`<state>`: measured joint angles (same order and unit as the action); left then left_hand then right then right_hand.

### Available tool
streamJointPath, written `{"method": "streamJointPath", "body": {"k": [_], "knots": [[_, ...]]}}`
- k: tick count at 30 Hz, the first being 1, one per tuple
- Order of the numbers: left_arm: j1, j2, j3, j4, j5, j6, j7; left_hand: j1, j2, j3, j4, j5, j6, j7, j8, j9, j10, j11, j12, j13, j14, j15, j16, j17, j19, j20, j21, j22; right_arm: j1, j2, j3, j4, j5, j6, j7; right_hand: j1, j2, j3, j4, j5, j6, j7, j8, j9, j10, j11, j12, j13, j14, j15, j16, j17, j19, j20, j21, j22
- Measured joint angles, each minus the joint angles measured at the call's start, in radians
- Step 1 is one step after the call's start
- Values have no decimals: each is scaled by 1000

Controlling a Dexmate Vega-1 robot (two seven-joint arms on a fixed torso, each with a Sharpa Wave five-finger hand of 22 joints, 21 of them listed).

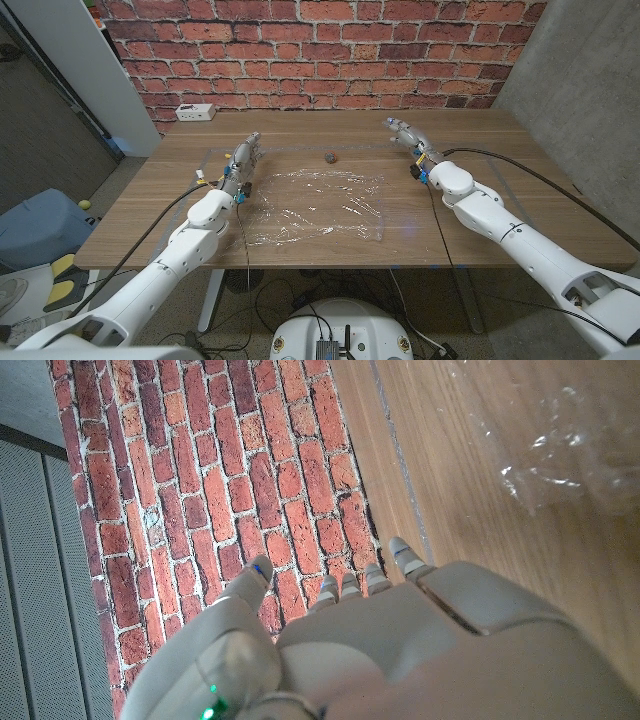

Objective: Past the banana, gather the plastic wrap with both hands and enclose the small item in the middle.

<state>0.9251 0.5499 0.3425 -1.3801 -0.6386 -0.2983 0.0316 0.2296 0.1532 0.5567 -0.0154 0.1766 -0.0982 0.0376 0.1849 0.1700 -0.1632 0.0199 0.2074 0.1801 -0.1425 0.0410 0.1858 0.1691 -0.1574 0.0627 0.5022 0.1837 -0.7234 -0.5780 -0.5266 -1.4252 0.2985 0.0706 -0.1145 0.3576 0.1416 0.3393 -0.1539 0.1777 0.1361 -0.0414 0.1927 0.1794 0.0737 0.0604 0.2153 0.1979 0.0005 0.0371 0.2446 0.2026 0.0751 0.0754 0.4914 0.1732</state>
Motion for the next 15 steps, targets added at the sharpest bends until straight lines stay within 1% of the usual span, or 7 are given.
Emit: {"method": "streamJointPath", "body": {"k": [1, 4, 7, 8, 11, 12, 15], "knots": [[1, 1, 0, -1, 0, 0, 0, 0, 0, 0, 0, 0, 0, 0, 0, 0, 0, 0, 0, 0, 0, 0, 0, 1, 0, 0, 0, 0, 0, 0, 0, 0, -7, -5, 0, 1, 1, 3, -3, 0, 2, -2, 0, 0, 1, -1, 0, 0, 1, -1, 0, 0, 0, 0, 0, 2], [6, 4, -2, -6, 6, 0, 11, 4, -4, 0, 0, 0, 0, 0, 0, 0, 0, 0, 0, 0, 0, 0, 0, 1, 0, 0, 0, 0, 28, -4, -30, -13, -39, -28, -3, 1, 1, 4, -4, 0, 5, -6, 0, 0, 11, 0, 0, 0, 3, -3, 0, 0, 0, 0, 0, 2], [10, 7, -3, -12, 6, 0, 12, -3, -11, -3, 3, 0, -4, -4, 0, 0, 0, 0, 0, 0, 0, 0, 0, 1, 0, 0, 0, 0, 31, -5, -34, -15, -70, -50, -4, 10, -1, 4, -4, 0, 11, -3, 0, 0, 12, -1, 0, 0, 10, -2, 0, 0, 5, 5, 0, 2], [12, 8, -3, -13, 9, 2, 16, -3, -11, -6, 0, 0, -4, -4, 0, 0, 0, 0, 0, 0, 0, 0, 0, 1, 0, 0, 0, 0, 46, -7, -51, -25, -82, -57, -5, 10, -1, 4, -4, 0, 11, -3, 0, 0, 12, -1, 0, 0, 14, -3, 0, 0, 5, 5, 0, 2], [16, 11, -5, -18, 10, 4, 20, -7, -15, -7, -1, 0, -4, -4, 0, 0, 0, 0, 0, 0, 0, 0, 0, 1, 0, 0, 0, 0, 62, -8, -69, -34, -111, -79, -6, 18, 7, 13, -3, 4, 16, -9, 3, 0, 16, -5, 0, 0, 14, -3, 7, 0, 5, 5, 0, 2], [16, 11, -5, -18, 10, 4, 21, -7, -15, -7, -1, 0, -4, -4, 0, 0, 0, 0, 0, 0, 0, 0, 0, 1, -1, 8, 0, 0, 64, -8, -72, -35, -115, -81, -6, 18, 7, 13, -3, 4, 16, -8, 4, 0, 18, -7, 0, 0, 14, -3, 7, 0, 5, 5, 0, 2], [20, 14, -6, -22, 11, 4, 22, -11, -19, -10, 2, 0, 0, -8, 0, 0, 0, 0, 0, 0, 0, 0, 0, 1, 0, 14, -7, 0, 73, -8, -83, -40, -143, -100, -6, 23, 4, 13, -3, 4, 20, -5, 4, 0, 21, -10, 8, 0, 14, -3, 7, 0, 5, 5, -2, 2]]}}
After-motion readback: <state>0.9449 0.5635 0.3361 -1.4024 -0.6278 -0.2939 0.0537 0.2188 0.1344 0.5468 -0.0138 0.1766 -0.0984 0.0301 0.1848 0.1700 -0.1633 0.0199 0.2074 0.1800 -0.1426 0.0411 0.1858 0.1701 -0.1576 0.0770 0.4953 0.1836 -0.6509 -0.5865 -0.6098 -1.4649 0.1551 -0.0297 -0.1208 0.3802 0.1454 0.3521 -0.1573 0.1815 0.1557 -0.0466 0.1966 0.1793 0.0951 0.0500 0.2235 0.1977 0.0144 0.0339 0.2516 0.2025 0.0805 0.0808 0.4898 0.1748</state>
